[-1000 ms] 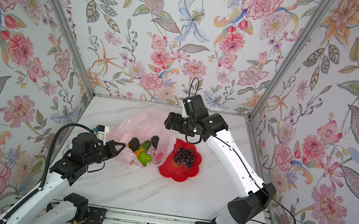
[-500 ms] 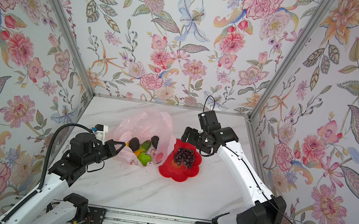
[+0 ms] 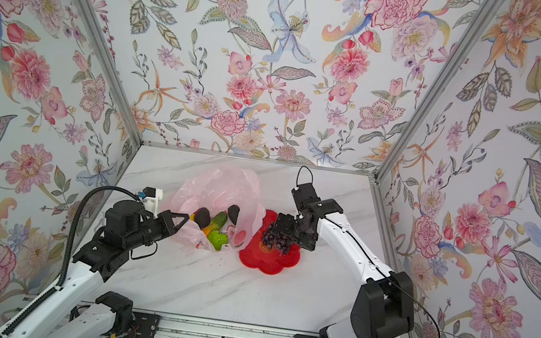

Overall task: Place the fruits into the plastic bag
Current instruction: Pick up the fruit from the plate.

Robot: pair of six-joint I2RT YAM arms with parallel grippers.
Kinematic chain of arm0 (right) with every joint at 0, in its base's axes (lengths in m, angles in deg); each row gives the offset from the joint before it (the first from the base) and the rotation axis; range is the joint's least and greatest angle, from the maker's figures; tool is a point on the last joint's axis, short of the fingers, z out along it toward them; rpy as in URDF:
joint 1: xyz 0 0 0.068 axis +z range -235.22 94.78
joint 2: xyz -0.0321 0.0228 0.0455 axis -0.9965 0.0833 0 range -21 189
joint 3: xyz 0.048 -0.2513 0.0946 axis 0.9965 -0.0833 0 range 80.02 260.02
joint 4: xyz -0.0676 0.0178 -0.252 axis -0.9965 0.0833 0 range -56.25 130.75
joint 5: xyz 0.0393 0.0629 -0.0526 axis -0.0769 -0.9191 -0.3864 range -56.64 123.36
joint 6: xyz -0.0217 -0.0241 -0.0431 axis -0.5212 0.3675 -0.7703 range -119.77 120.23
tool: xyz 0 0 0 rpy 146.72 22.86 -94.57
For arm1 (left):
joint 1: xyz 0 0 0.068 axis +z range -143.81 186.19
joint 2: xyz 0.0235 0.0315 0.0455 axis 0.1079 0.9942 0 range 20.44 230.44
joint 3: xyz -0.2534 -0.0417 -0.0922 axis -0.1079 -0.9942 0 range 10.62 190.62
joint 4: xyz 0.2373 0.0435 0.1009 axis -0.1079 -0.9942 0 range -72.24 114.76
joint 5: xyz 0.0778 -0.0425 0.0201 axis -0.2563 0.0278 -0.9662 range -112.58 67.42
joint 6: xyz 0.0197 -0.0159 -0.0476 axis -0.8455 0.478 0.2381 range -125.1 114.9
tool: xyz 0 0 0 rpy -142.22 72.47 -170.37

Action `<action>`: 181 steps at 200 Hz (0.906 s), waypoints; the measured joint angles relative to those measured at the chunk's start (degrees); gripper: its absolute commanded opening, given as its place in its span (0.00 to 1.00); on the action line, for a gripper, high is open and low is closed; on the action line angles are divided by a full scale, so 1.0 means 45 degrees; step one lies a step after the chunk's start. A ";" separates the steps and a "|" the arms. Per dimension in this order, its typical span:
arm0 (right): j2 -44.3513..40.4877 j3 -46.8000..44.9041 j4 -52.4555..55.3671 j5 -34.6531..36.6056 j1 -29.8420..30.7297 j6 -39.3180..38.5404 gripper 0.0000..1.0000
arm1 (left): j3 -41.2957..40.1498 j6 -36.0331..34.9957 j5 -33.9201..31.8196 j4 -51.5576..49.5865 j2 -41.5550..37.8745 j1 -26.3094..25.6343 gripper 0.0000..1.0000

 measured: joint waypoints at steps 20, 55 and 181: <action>0.0452 0.0000 0.0000 0.0000 0.0000 -0.0223 0.99 | 0.0000 0.0000 0.0000 -0.0010 -0.0087 0.0000 0.00; 0.1185 0.0000 0.0000 0.0000 0.0000 -0.0563 0.99 | -0.0005 0.0005 -0.0024 -0.0117 -0.0355 0.0000 0.00; 0.4299 0.1258 -0.0583 0.0053 0.0097 -0.1117 0.94 | -0.0005 0.0010 -0.0102 -0.0257 -0.0500 0.0000 0.00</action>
